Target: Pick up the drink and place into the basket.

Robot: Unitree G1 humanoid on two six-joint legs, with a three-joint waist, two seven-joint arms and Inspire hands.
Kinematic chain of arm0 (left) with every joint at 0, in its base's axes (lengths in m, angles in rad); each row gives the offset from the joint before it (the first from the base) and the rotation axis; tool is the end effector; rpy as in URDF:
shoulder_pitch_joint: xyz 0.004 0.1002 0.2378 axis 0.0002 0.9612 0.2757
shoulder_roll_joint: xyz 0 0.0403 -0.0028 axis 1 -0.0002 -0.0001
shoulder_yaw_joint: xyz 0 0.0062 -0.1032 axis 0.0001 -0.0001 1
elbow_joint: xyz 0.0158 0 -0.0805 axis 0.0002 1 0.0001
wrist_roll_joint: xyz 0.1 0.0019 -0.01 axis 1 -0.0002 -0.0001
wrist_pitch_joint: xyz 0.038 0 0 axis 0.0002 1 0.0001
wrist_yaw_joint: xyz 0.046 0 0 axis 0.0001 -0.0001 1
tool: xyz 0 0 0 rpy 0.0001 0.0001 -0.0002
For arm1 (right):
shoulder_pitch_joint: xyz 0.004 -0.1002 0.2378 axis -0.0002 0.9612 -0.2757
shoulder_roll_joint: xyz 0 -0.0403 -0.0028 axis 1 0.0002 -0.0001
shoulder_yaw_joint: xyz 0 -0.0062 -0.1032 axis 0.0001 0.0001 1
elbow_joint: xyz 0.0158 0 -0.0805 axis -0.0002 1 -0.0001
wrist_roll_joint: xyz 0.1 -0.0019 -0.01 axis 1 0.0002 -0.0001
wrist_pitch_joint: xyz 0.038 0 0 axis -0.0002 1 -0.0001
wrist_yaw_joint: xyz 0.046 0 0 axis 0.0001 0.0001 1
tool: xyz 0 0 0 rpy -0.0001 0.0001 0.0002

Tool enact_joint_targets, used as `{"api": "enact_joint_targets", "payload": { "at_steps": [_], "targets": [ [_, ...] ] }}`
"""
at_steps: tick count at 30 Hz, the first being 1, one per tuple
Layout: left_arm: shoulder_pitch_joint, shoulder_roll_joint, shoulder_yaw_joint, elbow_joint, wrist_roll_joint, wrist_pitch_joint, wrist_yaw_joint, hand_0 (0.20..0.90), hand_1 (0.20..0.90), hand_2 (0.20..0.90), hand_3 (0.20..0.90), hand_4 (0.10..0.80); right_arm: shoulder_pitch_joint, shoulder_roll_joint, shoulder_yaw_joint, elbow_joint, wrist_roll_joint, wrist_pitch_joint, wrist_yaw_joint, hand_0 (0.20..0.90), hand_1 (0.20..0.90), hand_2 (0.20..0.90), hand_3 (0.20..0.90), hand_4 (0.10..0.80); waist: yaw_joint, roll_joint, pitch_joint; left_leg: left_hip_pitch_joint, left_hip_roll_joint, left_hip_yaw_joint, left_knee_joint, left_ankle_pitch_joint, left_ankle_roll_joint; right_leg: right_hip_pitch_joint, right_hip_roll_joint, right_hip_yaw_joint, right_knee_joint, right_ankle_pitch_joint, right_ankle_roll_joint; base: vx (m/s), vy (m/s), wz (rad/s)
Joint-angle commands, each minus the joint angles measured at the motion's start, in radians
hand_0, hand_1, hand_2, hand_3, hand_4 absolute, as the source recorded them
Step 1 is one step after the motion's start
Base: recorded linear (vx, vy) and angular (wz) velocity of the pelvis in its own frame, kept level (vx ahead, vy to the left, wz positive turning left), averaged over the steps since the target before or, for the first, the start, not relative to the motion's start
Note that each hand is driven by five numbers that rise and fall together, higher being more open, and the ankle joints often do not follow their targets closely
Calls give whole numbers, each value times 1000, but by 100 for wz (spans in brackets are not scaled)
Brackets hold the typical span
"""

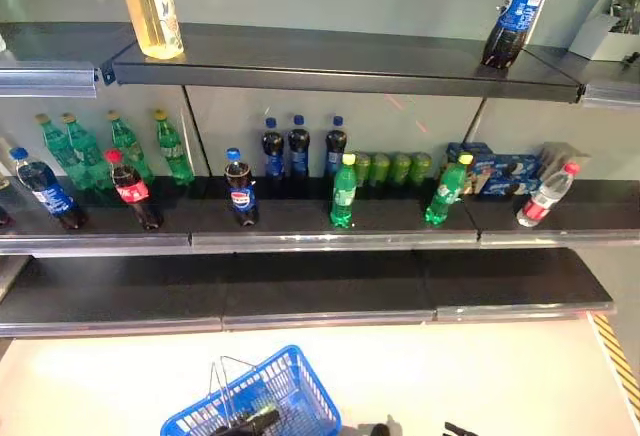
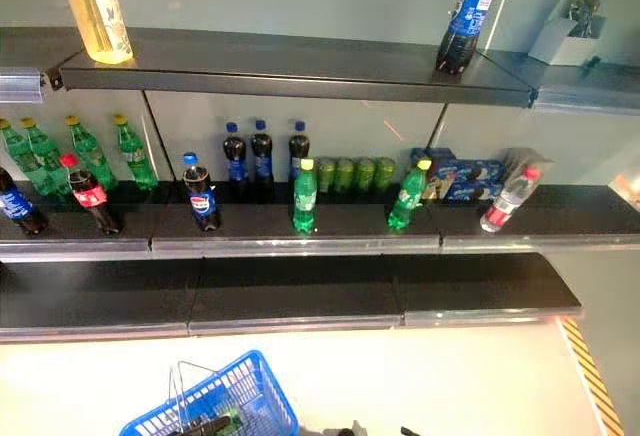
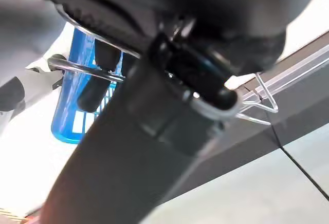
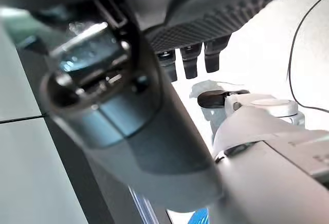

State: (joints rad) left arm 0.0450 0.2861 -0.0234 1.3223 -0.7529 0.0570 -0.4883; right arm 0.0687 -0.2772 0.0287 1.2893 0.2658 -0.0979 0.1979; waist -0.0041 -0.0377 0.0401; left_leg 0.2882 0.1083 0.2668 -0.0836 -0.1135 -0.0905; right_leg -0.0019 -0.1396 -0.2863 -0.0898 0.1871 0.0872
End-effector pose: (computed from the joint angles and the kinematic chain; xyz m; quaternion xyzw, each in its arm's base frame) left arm 0.0364 0.2490 -0.1154 -0.3144 0.5136 0.1125 0.7904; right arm 0.0396 -0.2477 -0.1141 0.0359 0.5685 -0.0758 0.8184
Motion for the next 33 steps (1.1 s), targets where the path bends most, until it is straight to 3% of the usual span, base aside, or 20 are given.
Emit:
{"api": "enact_joint_targets", "payload": {
  "at_steps": [1,21,33],
  "targets": [
    [-87,-13,36,-28,8,-43,-116,300,300,300,200,100,-70,-12,27,58,6,-35,21,900,900,900,900,800,-17,10,15,-128,-67,4,-4,62,55,148,32,-36,11,-161,34,0,0,0],
    [-85,-12,35,-31,7,-49,-116,300,300,300,200,100,-72,-11,27,61,19,-35,23,900,900,900,900,800,-25,16,11,-125,-66,12,-4,63,54,145,35,-30,11,-162,32,0,0,0],
    [-93,-14,29,-36,-2,-50,-99,300,300,300,200,100,-68,-12,34,55,24,-33,30,900,900,900,900,800,-34,10,17,-108,-45,26,-4,68,49,150,56,-14,10,-170,19,-8,-41,-4]
  ]
}}
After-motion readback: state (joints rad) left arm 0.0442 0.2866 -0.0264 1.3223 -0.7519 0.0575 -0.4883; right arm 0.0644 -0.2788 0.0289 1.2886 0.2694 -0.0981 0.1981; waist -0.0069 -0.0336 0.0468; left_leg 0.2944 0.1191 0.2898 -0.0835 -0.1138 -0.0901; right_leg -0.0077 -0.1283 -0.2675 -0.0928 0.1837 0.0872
